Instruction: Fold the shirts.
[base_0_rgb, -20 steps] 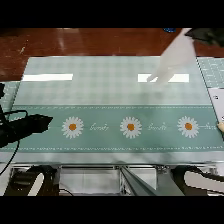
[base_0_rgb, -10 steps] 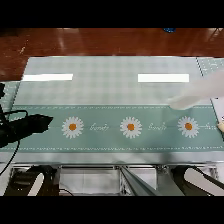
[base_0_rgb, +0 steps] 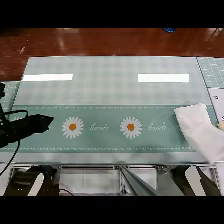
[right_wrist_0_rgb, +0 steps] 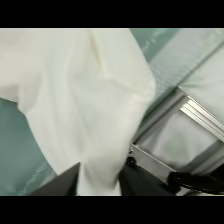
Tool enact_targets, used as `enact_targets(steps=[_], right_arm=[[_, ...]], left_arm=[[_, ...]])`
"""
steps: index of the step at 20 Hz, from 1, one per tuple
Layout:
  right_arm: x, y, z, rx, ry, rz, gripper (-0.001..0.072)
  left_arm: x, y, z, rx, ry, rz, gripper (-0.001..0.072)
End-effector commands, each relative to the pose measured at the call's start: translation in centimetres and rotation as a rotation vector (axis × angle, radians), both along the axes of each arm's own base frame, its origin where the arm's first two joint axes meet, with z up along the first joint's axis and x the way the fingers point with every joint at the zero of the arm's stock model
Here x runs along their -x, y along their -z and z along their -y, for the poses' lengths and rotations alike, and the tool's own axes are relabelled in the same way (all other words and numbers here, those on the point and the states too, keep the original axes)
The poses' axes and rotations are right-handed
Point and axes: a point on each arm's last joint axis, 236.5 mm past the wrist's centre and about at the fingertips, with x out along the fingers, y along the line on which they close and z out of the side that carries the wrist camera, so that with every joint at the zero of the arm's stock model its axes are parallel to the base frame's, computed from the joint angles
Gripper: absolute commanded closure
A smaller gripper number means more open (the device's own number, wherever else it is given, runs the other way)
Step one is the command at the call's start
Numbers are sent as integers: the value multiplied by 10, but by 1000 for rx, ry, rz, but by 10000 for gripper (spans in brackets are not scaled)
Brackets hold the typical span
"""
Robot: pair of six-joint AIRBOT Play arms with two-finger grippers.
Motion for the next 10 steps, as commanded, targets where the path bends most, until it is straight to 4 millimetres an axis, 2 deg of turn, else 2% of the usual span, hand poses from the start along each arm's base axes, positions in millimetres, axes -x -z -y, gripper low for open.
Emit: enact_targets(steps=[1, 3, 4, 5, 7, 8, 9, 10], right_arm=[[37, 31, 4, 29, 27, -108, 300], [17, 28, 6, 19, 10, -39, 302], [-3, 22, 10, 20, 5, 30, 311], [-31, 12, 10, 4, -10, 136, 370], [-121, -32, -10, -84, -110, 489, 656], [-171, -66, -33, -129, -216, 686, 693], [-208, -95, -58, -158, -317, 815, 693], [-237, -116, -90, -165, -443, 879, 693]], left_arm=[[-2, 0, 2, -9, 22, 5, 686], [-9, 0, 1, -39, 58, 11, 686], [-16, -4, 1, -45, 65, 7, 687], [-28, -12, 1, -44, 61, 11, 686], [-61, -35, 1, -40, 50, 35, 686], [-78, -48, 4, -38, 65, 48, 686], [-97, -62, 10, -31, 100, 64, 687], [-115, -74, 17, -19, 127, 69, 687]])
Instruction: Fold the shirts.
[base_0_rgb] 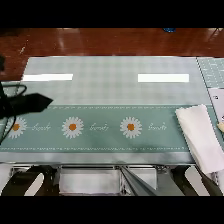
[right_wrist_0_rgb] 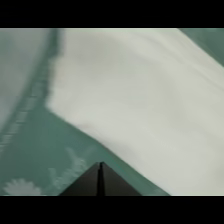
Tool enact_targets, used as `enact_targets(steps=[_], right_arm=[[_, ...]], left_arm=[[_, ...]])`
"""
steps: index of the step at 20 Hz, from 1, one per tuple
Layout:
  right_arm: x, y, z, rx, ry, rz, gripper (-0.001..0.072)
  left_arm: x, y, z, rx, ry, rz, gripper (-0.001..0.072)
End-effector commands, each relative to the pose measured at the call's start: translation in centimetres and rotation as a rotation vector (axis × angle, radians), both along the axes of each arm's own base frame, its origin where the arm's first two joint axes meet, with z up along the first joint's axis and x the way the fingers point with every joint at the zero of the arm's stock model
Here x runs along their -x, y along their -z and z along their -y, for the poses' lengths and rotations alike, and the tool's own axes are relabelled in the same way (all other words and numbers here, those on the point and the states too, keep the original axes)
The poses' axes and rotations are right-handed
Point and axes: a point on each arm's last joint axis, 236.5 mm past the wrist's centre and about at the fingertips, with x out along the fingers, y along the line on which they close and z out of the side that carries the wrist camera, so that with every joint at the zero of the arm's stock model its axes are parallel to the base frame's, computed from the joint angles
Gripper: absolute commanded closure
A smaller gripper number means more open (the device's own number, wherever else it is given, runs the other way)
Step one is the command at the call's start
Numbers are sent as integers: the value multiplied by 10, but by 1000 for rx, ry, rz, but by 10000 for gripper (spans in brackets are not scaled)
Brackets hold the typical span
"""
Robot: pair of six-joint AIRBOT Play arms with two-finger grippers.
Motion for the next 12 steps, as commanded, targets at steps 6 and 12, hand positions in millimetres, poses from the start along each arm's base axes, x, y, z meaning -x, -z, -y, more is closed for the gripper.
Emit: enact_targets(steps=[6, 12], right_arm=[[-157, -9, -188, 280, -729, 141, 693], [-160, 36, -179, 328, -723, -8, 692]], left_arm=[[-86, 30, -41, -202, -83, -167, 687], [-70, 68, -51, -233, -85, -261, 687]])
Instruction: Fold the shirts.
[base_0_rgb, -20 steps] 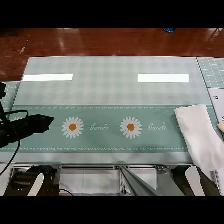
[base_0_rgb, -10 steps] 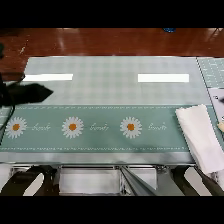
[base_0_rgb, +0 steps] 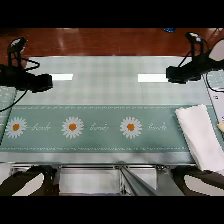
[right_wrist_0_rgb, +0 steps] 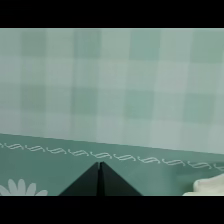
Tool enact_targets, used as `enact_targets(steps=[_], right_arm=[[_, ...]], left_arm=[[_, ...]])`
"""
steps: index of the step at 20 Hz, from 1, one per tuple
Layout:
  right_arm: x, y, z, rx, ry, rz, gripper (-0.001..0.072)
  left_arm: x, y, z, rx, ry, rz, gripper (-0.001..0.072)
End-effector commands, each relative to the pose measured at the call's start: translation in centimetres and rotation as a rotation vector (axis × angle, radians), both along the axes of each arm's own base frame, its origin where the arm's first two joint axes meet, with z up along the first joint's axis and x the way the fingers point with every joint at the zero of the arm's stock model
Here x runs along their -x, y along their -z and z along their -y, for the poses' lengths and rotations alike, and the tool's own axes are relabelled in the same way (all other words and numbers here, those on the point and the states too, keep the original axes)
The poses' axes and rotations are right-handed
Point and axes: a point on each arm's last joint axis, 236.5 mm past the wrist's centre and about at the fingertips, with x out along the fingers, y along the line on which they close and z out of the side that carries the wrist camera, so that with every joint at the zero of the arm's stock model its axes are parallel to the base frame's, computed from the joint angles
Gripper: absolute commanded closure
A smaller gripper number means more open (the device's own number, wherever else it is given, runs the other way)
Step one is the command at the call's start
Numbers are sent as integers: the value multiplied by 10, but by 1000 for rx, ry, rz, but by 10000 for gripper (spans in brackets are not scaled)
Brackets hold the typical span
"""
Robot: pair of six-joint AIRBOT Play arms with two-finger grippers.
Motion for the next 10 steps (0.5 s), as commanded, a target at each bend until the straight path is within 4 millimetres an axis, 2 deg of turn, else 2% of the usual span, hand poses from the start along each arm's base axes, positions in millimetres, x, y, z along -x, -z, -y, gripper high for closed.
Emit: enact_targets(steps=[1, 10], right_arm=[[-4, 11, -5, 46, -7, -16, 692], [-4, 11, -4, 47, -6, -15, 693]], left_arm=[[3, 14, -10, -35, -20, -41, 687], [2, 17, -10, -35, -20, -50, 686]])
